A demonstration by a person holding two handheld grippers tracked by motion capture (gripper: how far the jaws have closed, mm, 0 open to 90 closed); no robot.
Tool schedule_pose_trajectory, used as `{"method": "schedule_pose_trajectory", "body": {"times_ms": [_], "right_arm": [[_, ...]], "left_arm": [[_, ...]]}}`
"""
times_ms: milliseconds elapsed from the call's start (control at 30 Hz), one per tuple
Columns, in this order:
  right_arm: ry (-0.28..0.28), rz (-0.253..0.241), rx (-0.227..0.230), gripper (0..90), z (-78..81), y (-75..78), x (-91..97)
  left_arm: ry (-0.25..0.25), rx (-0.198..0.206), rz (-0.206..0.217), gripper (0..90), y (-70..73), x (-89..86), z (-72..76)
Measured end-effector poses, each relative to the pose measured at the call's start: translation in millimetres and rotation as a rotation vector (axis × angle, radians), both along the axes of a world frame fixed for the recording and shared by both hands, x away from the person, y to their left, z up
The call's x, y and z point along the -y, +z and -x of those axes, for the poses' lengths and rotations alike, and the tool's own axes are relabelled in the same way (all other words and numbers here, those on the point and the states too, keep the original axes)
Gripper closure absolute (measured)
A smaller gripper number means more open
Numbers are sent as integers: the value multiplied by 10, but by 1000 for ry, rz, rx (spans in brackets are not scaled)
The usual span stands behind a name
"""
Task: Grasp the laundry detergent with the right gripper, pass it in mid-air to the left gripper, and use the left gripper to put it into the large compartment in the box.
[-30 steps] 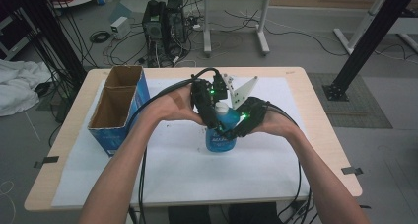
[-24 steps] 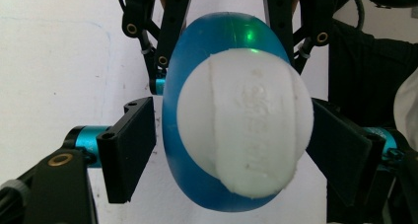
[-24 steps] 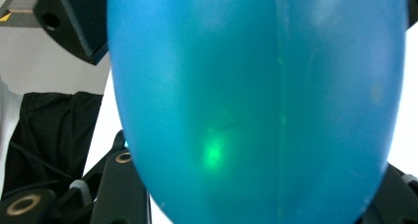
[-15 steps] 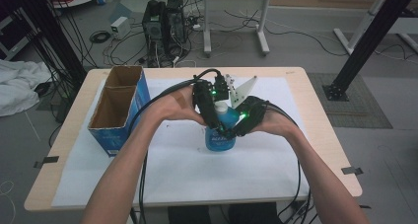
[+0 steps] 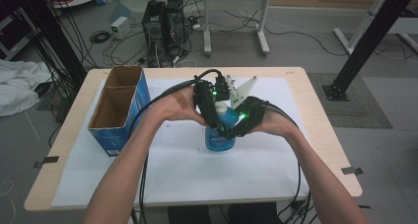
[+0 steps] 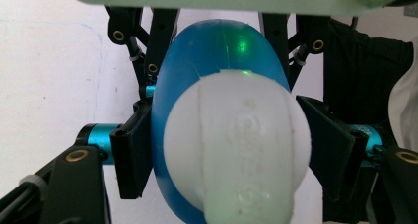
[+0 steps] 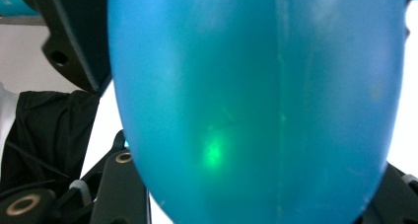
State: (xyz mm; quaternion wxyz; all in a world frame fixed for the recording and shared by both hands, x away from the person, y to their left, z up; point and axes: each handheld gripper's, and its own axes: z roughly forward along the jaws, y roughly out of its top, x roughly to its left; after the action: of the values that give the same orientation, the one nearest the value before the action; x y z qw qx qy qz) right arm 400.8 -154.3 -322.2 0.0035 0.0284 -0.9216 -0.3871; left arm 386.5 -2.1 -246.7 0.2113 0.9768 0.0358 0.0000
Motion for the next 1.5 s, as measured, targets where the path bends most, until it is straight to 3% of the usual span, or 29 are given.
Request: {"method": "schedule_pose_trajectory", "body": {"times_ms": [133, 167, 267, 367, 400, 433, 533, 567, 633, 700, 733, 1000, 1167, 1300, 1500], "right_arm": [[-7, 18, -38, 458, 30, 7, 6], [-1, 5, -6, 458, 10, 7, 2], [-6, 21, -34, 458, 35, 7, 5], [3, 20, -28, 458, 22, 13, 7], [-17, 6, -57, 458, 54, 11, -4], [-10, 8, -27, 458, 34, 3, -2], [4, 15, -13, 458, 22, 0, -5], [-15, 9, -74, 458, 64, 6, -10], [-14, 13, -104, 458, 79, 8, -10], [-15, 12, -81, 458, 69, 3, -11], [-22, 14, -106, 458, 86, 17, -8], [-17, 12, -96, 458, 81, 19, -4], [-19, 14, -113, 457, 88, 24, -4], [-15, 13, -107, 456, 97, 13, -18], [-16, 4, -110, 453, 104, -1, -37]], "left_arm": [[-4, 7, -4, 313, -3, 5, -1], [-2, 8, -5, 314, -3, 7, 5], [-1, 10, -1, 335, -4, 10, 8], [2, 20, 3, 336, -4, 12, 15], [2, 18, 6, 357, -2, 8, 12], [14, 14, 10, 360, -7, 8, 20], [18, 12, 3, 361, -9, 10, 21], [19, 10, 4, 361, -14, 11, 22], [14, 18, -2, 361, -14, 14, 15], [14, 17, -8, 360, -18, 15, 12], [16, 11, -11, 361, -22, 17, 12], [13, 17, -17, 376, -25, 31, 18], [18, 18, -18, 380, -19, 26, 21], [21, 10, -39, 382, -21, 26, 34], [29, 15, -31, 384, -20, -3, 42]]}}
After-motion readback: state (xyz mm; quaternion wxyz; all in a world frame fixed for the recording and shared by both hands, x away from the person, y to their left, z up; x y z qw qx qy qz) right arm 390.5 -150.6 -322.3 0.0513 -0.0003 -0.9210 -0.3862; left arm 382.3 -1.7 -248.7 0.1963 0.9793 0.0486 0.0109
